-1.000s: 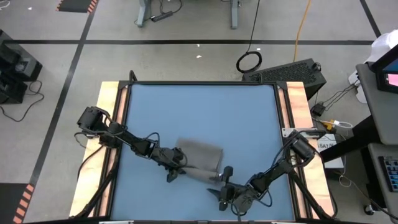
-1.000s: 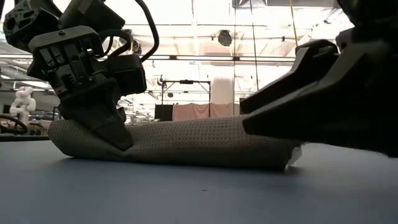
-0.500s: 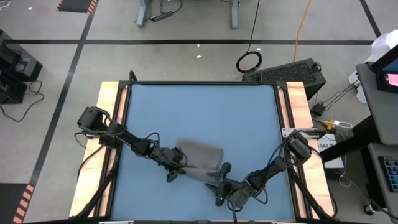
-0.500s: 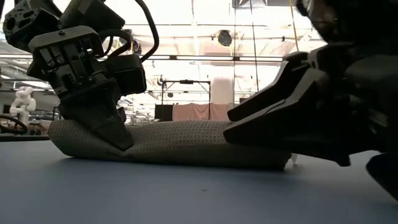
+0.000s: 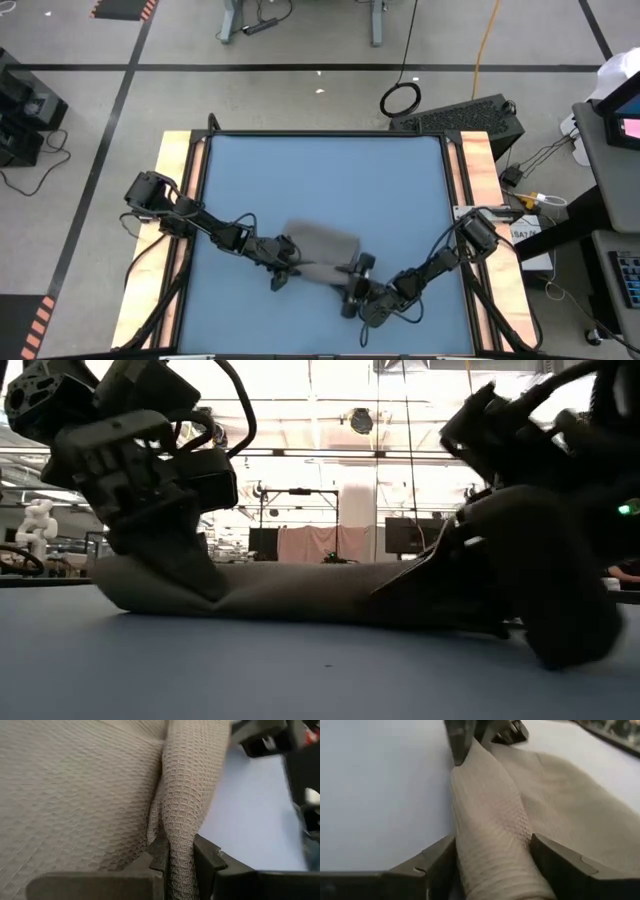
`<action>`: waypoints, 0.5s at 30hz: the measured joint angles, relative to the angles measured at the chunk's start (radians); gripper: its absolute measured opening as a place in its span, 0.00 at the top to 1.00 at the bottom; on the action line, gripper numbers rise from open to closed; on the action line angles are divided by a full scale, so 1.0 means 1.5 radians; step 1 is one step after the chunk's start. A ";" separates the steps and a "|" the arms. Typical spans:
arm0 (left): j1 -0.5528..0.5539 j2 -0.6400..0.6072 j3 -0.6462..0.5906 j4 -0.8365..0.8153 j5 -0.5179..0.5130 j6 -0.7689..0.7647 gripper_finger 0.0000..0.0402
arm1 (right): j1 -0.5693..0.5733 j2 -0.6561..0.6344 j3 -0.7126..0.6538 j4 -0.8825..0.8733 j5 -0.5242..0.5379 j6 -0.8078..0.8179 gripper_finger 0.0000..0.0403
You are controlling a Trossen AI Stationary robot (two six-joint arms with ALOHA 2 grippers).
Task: Roll towel
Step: Roll the gray towel
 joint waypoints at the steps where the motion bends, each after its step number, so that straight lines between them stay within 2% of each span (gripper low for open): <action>1: 0.000 0.000 0.000 0.002 -0.024 0.000 0.87 | 0.000 0.000 0.000 -0.013 0.000 0.026 0.41; 5: -0.006 0.001 -0.001 0.008 -0.085 0.003 0.83 | 0.000 -0.001 0.000 -0.038 0.005 0.091 0.51; 9: -0.010 -0.011 -0.001 0.005 -0.121 0.008 0.71 | 0.000 -0.002 0.000 -0.041 0.003 0.134 0.62; 15: -0.014 -0.072 -0.002 -0.009 -0.150 0.089 0.51 | 0.002 -0.002 0.000 -0.037 -0.017 0.140 0.77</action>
